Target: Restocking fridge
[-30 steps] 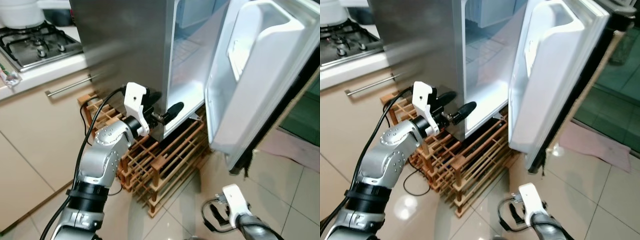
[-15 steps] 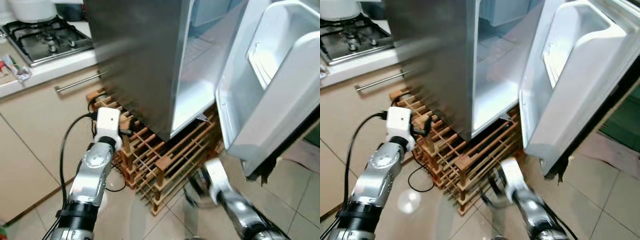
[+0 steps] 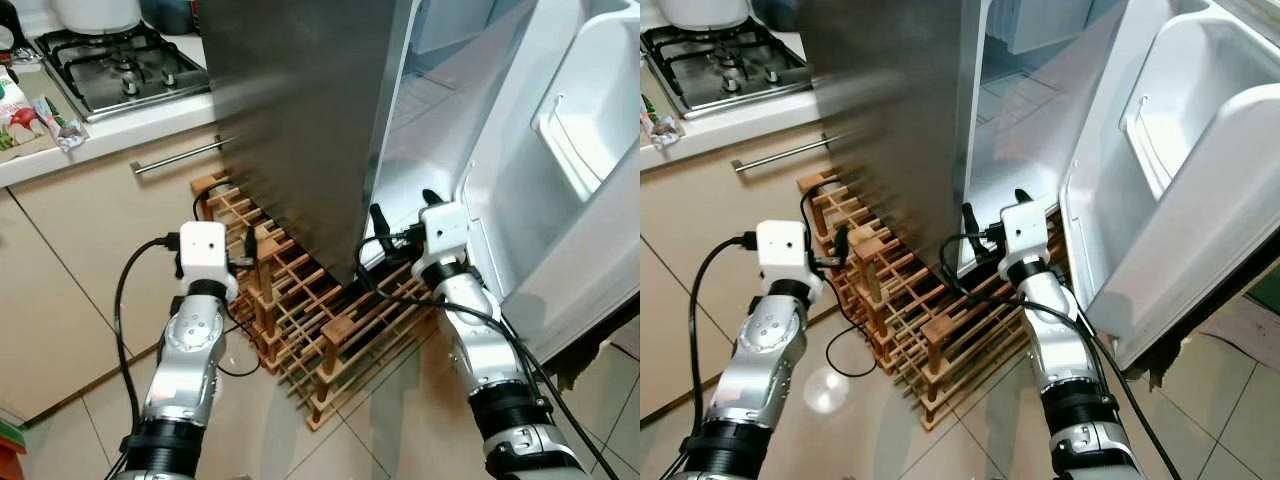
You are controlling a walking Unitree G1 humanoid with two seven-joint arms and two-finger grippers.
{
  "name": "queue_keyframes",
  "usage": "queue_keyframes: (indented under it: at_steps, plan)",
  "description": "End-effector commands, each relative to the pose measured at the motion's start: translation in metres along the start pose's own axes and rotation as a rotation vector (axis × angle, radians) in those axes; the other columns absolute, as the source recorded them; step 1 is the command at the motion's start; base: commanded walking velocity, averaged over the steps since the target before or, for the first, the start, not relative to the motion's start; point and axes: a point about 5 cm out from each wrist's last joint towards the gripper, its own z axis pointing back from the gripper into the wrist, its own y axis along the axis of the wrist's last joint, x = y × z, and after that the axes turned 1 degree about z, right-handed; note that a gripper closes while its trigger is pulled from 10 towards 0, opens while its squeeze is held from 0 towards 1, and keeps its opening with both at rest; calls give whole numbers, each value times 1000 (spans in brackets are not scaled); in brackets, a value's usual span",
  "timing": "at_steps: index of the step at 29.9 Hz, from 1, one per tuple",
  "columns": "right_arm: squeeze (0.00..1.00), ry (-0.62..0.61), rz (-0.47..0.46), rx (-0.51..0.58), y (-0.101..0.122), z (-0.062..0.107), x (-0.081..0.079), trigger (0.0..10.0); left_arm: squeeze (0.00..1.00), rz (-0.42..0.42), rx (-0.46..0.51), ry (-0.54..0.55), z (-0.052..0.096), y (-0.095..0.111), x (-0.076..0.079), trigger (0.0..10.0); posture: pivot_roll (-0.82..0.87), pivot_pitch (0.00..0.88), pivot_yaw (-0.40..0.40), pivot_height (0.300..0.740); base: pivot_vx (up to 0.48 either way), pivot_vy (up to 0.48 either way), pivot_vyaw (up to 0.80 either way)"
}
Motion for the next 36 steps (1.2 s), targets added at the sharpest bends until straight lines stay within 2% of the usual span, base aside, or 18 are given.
queue_keyframes:
  at_steps: [1,6,17,23,25,26,29,30,31,32,33,35,36]
  plan:
    - [0,-48,2,-20,-2,5,11,10000,0,12,19,-20,-2,4,4,10000,-59,0,-32,740,0,0,0]
    - [0,-168,5,-94,-13,24,35,10000,0,33,10,-43,-1,2,8,10000,-65,0,-29,740,0,0,0]
    - [0,-213,-40,-184,-30,43,35,10000,0,49,-3,-50,-3,1,8,10000,-69,0,-25,740,0,0,0]
    - [0,-265,-6,-195,-30,49,51,10000,0,41,-4,-58,-3,1,7,10000,-66,0,-20,740,0,0,0]
    - [0,-289,5,-209,-30,51,60,10000,0,41,-6,-59,-2,0,7,10000,-67,0,-18,740,0,0,0]
    - [0,-312,35,-224,-31,54,72,10000,0,39,-5,-60,-3,0,6,10000,-66,0,-18,740,0,0,0]
    - [0,-366,85,-260,-33,58,91,10000,0,38,-5,-61,-3,0,6,10000,-68,0,-16,740,0,0,0]
    - [0,-366,85,-260,-33,58,91,10000,0,38,-5,-61,-3,0,6,10000,-68,0,-16,740,0,0,0]
    - [0,-432,118,-289,-35,61,106,10000,0,38,-5,-62,-3,1,6,10000,-68,0,-15,740,0,0,0]
    - [0,-432,118,-289,-35,61,106,10000,0,38,-5,-62,-3,1,6,10000,-68,0,-15,740,0,0,0]
    - [0,-541,180,-311,-32,66,128,10000,0,37,-3,-65,-4,1,7,10000,-71,0,-12,740,0,0,0]
    - [0,-567,221,-296,-27,64,133,10000,0,37,-2,-67,-4,2,7,10000,-70,0,-12,740,0,0,0]
    - [0,-531,231,-258,-22,59,124,10000,0,38,-1,-68,-4,2,7,10000,-71,0,-11,740,0,0,0]
